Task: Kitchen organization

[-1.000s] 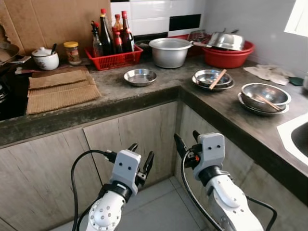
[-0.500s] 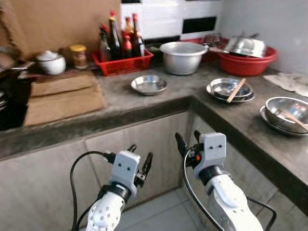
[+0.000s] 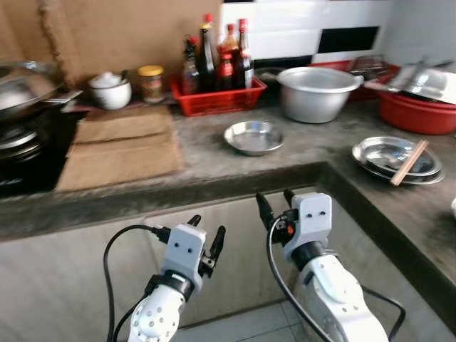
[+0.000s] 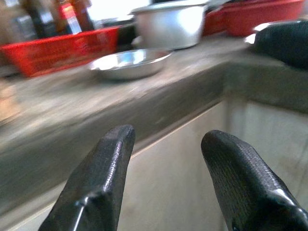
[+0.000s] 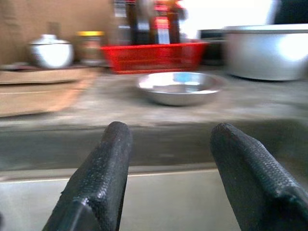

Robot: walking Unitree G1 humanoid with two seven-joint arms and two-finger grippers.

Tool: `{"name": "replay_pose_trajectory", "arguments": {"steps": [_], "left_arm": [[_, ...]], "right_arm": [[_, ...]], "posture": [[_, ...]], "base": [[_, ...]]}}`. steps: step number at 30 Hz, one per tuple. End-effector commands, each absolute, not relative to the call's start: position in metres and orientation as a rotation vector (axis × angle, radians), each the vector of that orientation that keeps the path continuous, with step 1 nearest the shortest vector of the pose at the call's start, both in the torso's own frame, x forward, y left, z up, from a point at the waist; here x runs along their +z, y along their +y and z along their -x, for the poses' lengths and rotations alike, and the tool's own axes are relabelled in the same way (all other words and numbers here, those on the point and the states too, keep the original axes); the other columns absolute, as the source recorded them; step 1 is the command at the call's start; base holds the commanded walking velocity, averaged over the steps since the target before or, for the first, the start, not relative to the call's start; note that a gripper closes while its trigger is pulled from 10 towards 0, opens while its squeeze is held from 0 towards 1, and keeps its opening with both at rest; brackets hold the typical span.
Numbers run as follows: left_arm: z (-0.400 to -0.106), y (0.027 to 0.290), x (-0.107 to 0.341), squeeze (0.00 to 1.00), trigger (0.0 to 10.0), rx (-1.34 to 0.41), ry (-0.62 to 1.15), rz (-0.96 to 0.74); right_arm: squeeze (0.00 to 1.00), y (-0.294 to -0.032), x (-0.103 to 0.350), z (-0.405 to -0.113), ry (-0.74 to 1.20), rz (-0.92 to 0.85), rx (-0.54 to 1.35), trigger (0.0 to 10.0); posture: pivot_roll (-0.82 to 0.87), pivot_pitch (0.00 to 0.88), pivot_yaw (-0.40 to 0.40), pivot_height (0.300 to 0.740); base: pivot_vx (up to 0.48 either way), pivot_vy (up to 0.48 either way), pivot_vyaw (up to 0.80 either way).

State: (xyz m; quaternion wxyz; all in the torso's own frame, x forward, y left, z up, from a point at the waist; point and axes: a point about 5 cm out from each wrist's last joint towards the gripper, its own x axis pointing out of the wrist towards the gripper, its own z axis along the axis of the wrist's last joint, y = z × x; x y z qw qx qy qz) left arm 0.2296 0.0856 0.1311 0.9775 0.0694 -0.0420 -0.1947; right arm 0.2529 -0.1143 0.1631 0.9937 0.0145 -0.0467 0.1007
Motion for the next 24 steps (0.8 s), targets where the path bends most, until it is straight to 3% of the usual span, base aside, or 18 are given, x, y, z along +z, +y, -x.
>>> {"name": "replay_pose_trajectory", "arguments": {"steps": [1, 15, 20, 24], "left_arm": [[-0.228, 0.080, 0.129, 0.00, 10.0, -0.413, -0.075, -0.133], [-0.230, 0.080, 0.130, 0.00, 10.0, -0.415, -0.083, -0.137], [-0.230, 0.080, 0.129, 0.00, 10.0, -0.415, -0.083, -0.137], [-0.230, 0.081, 0.130, 0.00, 10.0, -0.413, -0.082, -0.136]], "right_arm": [[0.00, -0.119, 0.165, -0.254, -0.102, -0.027, 0.185, 10.0], [0.00, -0.117, 0.173, -0.260, -0.137, 0.003, 0.218, 10.0], [0.00, -0.116, 0.174, -0.261, -0.143, -0.002, 0.220, 10.0], [0.00, -0.117, 0.176, -0.264, -0.144, -0.014, 0.206, 10.0]], "posture": [[0.04, 0.000, -0.014, 0.740], [0.04, 0.000, -0.019, 0.740], [0.04, 0.000, -0.015, 0.740], [0.04, 0.000, -0.015, 0.740]], "base": [[0.319, 0.000, 0.00], [0.319, 0.000, 0.00], [0.319, 0.000, 0.79], [0.319, 0.000, 0.00]]}}
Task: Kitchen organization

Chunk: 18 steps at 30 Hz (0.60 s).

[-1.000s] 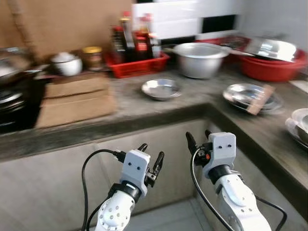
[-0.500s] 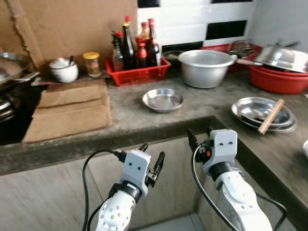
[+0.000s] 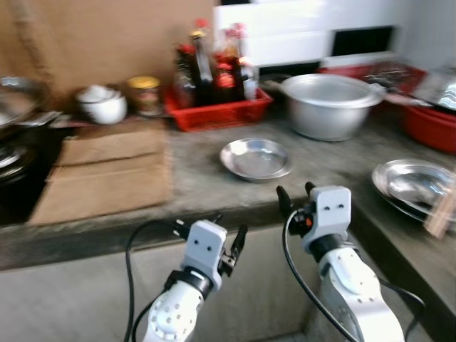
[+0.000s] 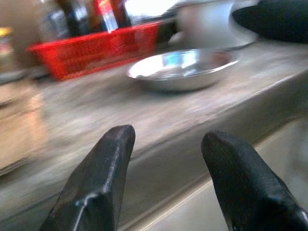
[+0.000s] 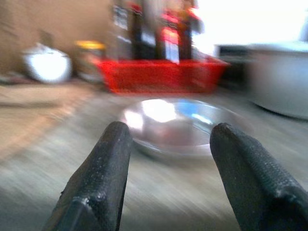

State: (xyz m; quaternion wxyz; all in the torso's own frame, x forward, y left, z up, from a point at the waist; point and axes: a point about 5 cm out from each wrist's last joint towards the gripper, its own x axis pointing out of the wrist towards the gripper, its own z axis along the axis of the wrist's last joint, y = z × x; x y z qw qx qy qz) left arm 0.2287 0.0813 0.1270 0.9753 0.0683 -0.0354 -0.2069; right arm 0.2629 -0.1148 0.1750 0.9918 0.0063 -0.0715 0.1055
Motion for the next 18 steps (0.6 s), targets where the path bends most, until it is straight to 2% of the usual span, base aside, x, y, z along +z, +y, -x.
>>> {"name": "replay_pose_trajectory", "arguments": {"steps": [1, 10, 15, 16, 18], "left_arm": [[-0.230, 0.081, 0.130, 0.00, 10.0, -0.413, -0.082, -0.136], [-0.230, 0.081, 0.130, 0.00, 10.0, -0.403, -0.083, -0.127], [-0.231, 0.081, 0.130, 0.00, 10.0, -0.397, -0.078, -0.125], [-0.231, 0.081, 0.130, 0.00, 10.0, -0.398, -0.076, -0.124], [-0.231, 0.081, 0.129, 0.00, 10.0, -0.398, -0.074, -0.123]], "right_arm": [[0.00, -0.118, 0.176, -0.264, -0.143, -0.012, 0.202, 10.0], [0.00, -0.125, 0.178, -0.273, -0.130, -0.002, 0.170, 10.0], [0.00, -0.134, 0.183, -0.285, -0.095, -0.009, 0.136, 10.0], [1.00, -0.136, 0.185, -0.288, -0.087, -0.018, 0.137, 10.0], [1.00, -0.137, 0.185, -0.289, -0.083, -0.014, 0.145, 10.0]], "posture": [[0.04, 0.000, -0.015, 0.740], [0.04, 0.000, -0.014, 0.740], [0.04, 0.000, -0.018, 0.740], [0.04, 0.000, -0.018, 0.740], [0.04, 0.000, -0.018, 0.740]], "base": [[0.319, 0.000, 0.00], [0.310, 0.000, 0.00], [0.000, 0.000, 0.00], [0.000, 0.000, 0.00], [0.000, 0.000, 0.00]]}}
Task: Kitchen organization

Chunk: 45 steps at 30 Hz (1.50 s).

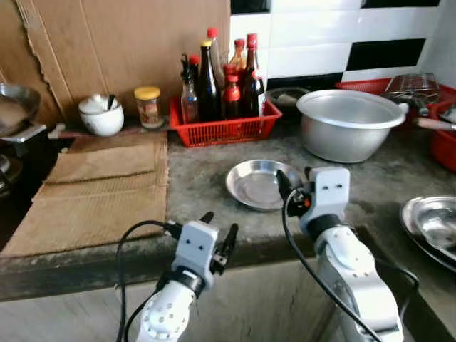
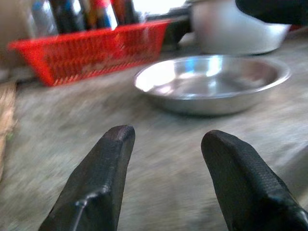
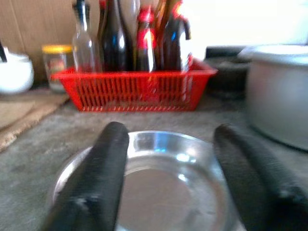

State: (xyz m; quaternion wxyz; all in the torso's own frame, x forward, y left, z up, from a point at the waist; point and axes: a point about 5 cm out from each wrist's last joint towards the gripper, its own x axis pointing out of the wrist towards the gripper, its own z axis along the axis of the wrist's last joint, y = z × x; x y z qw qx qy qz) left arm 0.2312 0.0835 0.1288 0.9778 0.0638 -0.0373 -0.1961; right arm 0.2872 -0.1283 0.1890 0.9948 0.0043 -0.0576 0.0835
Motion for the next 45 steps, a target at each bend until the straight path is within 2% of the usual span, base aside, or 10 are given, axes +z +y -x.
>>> {"name": "replay_pose_trajectory", "arguments": {"steps": [1, 5, 6, 7, 13, 19, 26, 36, 42, 45], "left_arm": [[-0.230, 0.080, 0.129, 0.00, 10.0, -0.401, -0.072, -0.122], [-0.230, 0.079, 0.128, 0.00, 10.0, -0.407, -0.069, -0.120], [-0.230, 0.079, 0.129, 0.00, 10.0, -0.408, -0.069, -0.119], [-0.230, 0.079, 0.129, 0.00, 10.0, -0.411, -0.071, -0.122], [-0.230, 0.079, 0.129, 0.00, 10.0, -0.401, -0.070, -0.120], [-0.229, 0.079, 0.127, 0.00, 10.0, -0.398, -0.064, -0.122], [-0.229, 0.079, 0.127, 0.00, 10.0, -0.396, -0.064, -0.123], [-0.228, 0.079, 0.126, 0.00, 10.0, -0.397, -0.064, -0.111], [-0.228, 0.078, 0.126, 0.00, 10.0, -0.397, -0.064, -0.114], [-0.228, 0.078, 0.126, 0.00, 10.0, -0.398, -0.064, -0.116]], "right_arm": [[1.00, -0.139, 0.185, -0.291, -0.066, -0.010, 0.138, 10.0], [0.98, -0.143, 0.185, -0.300, -0.010, 0.000, 0.112, 10.0], [0.19, -0.143, 0.187, -0.303, 0.000, -0.002, 0.096, 10.0], [0.00, -0.146, 0.190, -0.313, 0.043, -0.017, 0.042, 10.0], [0.00, -0.146, 0.200, -0.325, 0.133, -0.042, 0.087, 10.0], [0.00, -0.150, 0.205, -0.335, 0.207, -0.103, 0.066, 10.0], [0.00, -0.152, 0.201, -0.346, 0.351, -0.096, 0.043, 10.0], [0.00, -0.158, 0.202, -0.355, 0.417, -0.092, 0.009, 10.0], [0.00, -0.154, 0.190, -0.353, 0.578, -0.133, 0.035, 10.0], [0.00, -0.155, 0.193, -0.356, 0.581, -0.139, 0.025, 10.0]], "posture": [[0.04, 0.000, -0.018, 0.740], [0.04, 0.000, -0.020, 0.740], [0.04, 0.000, -0.020, 0.740], [0.04, 0.001, -0.024, 0.740], [0.04, 0.002, -0.030, 0.740], [0.04, 0.005, -0.035, 0.740], [0.04, 0.005, -0.038, 0.740], [0.04, 0.003, -0.046, 0.740], [0.04, 0.001, -0.049, 0.740], [0.04, 0.001, -0.046, 0.740]], "base": [[0.000, 0.000, 0.00], [0.000, 0.000, 0.00], [0.000, 0.000, 0.00], [0.000, 0.000, 0.00], [0.000, 0.000, 0.00], [0.000, 0.000, 0.00], [0.000, 0.000, 0.00], [0.000, 0.000, 0.00], [0.000, 0.000, 0.00], [0.000, 0.000, 0.00]]}}
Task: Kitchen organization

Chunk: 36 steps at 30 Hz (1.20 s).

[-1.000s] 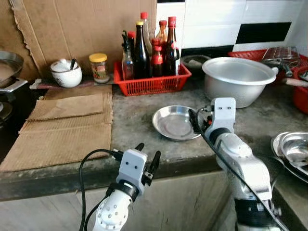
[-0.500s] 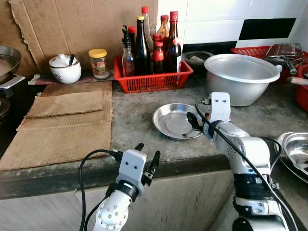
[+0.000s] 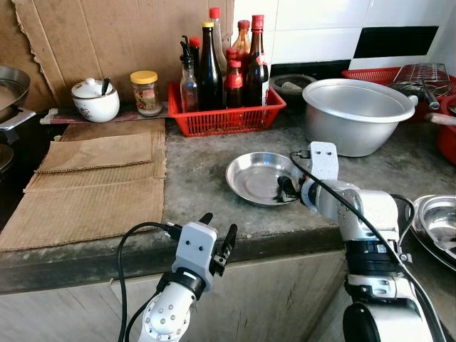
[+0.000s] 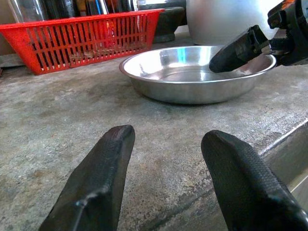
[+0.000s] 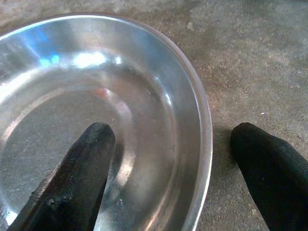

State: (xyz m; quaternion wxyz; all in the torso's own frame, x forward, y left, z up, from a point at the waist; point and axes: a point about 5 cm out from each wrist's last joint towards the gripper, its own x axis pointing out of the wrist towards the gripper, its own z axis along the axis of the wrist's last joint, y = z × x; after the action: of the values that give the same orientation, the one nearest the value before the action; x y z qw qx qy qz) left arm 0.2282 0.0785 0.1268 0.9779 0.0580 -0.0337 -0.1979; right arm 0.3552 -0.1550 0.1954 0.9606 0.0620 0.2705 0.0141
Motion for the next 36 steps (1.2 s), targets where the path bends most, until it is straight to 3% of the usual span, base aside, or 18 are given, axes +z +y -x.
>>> {"name": "replay_pose_trajectory", "arguments": {"steps": [1, 4, 5, 6, 8, 24, 36], "left_arm": [[-0.228, 0.078, 0.126, 0.00, 10.0, -0.398, -0.064, -0.116], [-0.227, 0.078, 0.125, 0.00, 10.0, -0.399, -0.063, -0.115], [-0.228, 0.078, 0.125, 0.00, 10.0, -0.399, -0.063, -0.116], [-0.228, 0.078, 0.125, 0.00, 10.0, -0.399, -0.063, -0.115], [-0.228, 0.078, 0.125, 0.00, 10.0, -0.398, -0.063, -0.117], [-0.228, 0.078, 0.126, 0.00, 10.0, -0.387, -0.065, -0.112], [-0.229, 0.078, 0.126, 0.00, 10.0, -0.381, -0.067, -0.107]], "right_arm": [[0.00, -0.155, 0.193, -0.356, 0.581, -0.139, 0.025, 10.0], [0.00, -0.152, 0.195, -0.357, 0.612, -0.099, 0.057, 9.6], [0.00, -0.150, 0.194, -0.357, 0.626, -0.083, 0.073, 8.3], [0.00, -0.148, 0.193, -0.356, 0.641, -0.070, 0.085, 3.8], [0.00, -0.145, 0.189, -0.354, 0.673, -0.033, 0.104, 0.0], [0.00, -0.144, 0.187, -0.354, 0.675, -0.045, 0.083, 0.0], [0.00, -0.145, 0.203, -0.360, 0.510, -0.333, 0.023, 0.0]], "posture": [[0.04, 0.001, -0.046, 0.740], [0.04, 0.000, -0.051, 0.740], [0.04, 0.000, -0.052, 0.740], [0.04, 0.000, -0.052, 0.740], [0.05, 0.000, -0.054, 0.740], [0.05, 0.011, -0.059, 0.740], [0.05, 0.011, -0.059, 0.740]], "base": [[0.000, 0.000, 0.00], [0.000, 0.000, 0.00], [0.000, 0.000, 0.00], [0.000, 0.000, 0.00], [0.000, 0.000, 0.00], [0.000, 0.000, 0.00], [0.000, 0.000, 0.00]]}}
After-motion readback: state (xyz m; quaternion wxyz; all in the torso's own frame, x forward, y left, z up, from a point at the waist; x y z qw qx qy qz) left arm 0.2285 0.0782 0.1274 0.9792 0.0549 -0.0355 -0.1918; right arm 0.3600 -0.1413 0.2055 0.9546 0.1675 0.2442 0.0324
